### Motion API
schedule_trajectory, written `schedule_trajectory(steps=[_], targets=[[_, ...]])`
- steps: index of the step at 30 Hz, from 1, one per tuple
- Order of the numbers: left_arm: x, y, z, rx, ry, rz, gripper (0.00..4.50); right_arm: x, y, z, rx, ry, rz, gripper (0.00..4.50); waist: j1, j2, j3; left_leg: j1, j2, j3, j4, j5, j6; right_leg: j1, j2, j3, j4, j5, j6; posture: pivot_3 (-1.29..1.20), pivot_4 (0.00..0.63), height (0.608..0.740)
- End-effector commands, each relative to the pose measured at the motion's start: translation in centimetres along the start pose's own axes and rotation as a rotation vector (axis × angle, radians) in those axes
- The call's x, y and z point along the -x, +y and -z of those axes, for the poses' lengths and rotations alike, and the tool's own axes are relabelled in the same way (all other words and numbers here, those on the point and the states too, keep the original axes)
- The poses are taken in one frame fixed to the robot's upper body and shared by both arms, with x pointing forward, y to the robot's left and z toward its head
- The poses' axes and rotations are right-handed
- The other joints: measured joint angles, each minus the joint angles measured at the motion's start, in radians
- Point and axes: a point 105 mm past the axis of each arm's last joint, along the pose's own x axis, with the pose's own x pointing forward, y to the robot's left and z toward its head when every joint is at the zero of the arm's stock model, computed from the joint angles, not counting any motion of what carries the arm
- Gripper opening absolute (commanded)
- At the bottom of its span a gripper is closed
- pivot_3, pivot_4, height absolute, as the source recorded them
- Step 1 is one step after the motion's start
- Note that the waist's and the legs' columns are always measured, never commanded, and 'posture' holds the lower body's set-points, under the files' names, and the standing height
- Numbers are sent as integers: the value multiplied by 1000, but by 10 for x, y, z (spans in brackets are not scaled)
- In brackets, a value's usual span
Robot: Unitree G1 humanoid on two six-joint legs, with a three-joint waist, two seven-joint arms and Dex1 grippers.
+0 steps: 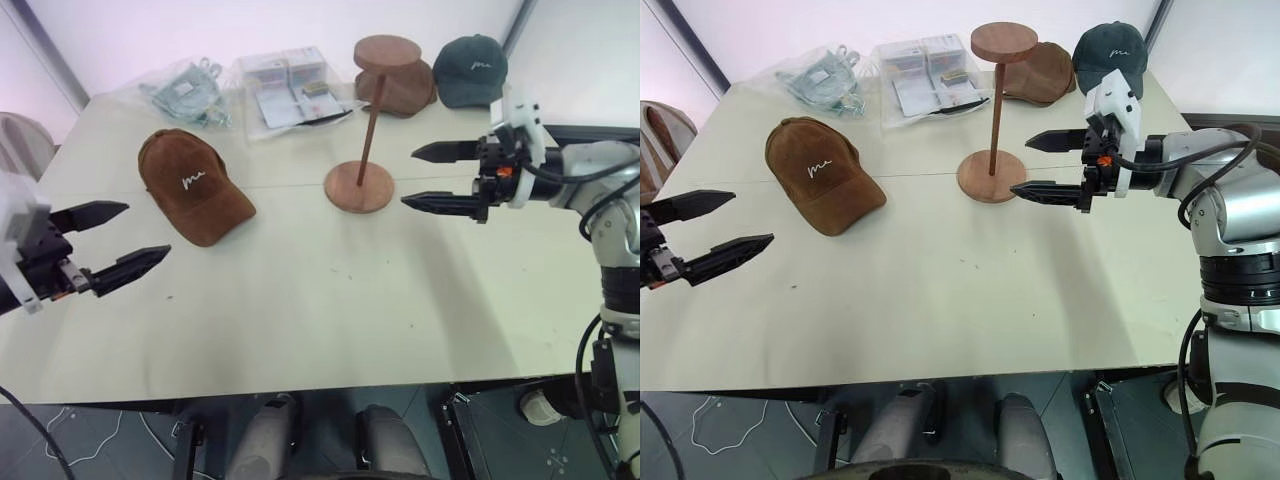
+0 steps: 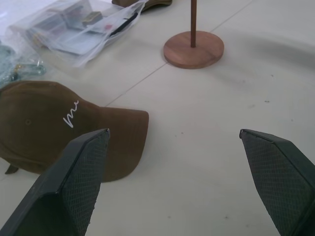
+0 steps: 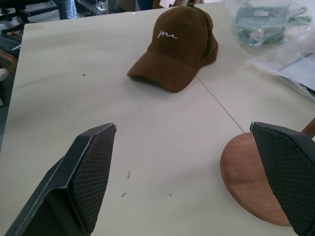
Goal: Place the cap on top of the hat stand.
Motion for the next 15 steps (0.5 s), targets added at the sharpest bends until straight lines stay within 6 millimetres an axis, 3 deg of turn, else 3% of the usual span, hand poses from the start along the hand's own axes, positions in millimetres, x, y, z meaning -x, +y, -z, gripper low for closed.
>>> schedule_trajectory(steps=[1, 15], targets=[[4, 2, -10, -36, -26, -14, 4446, 3, -2, -17, 63, -31, 8, 4500, 0, 0, 0, 0, 0, 0, 0, 0, 0, 0, 0, 0, 0, 0, 0, 0, 150, 740], [0, 4, -15, -33, -49, -14, 4446, 6, -1, -17, 62, -28, 18, 4500, 0, 0, 0, 0, 0, 0, 0, 0, 0, 0, 0, 0, 0, 0, 1, 0, 150, 740]])
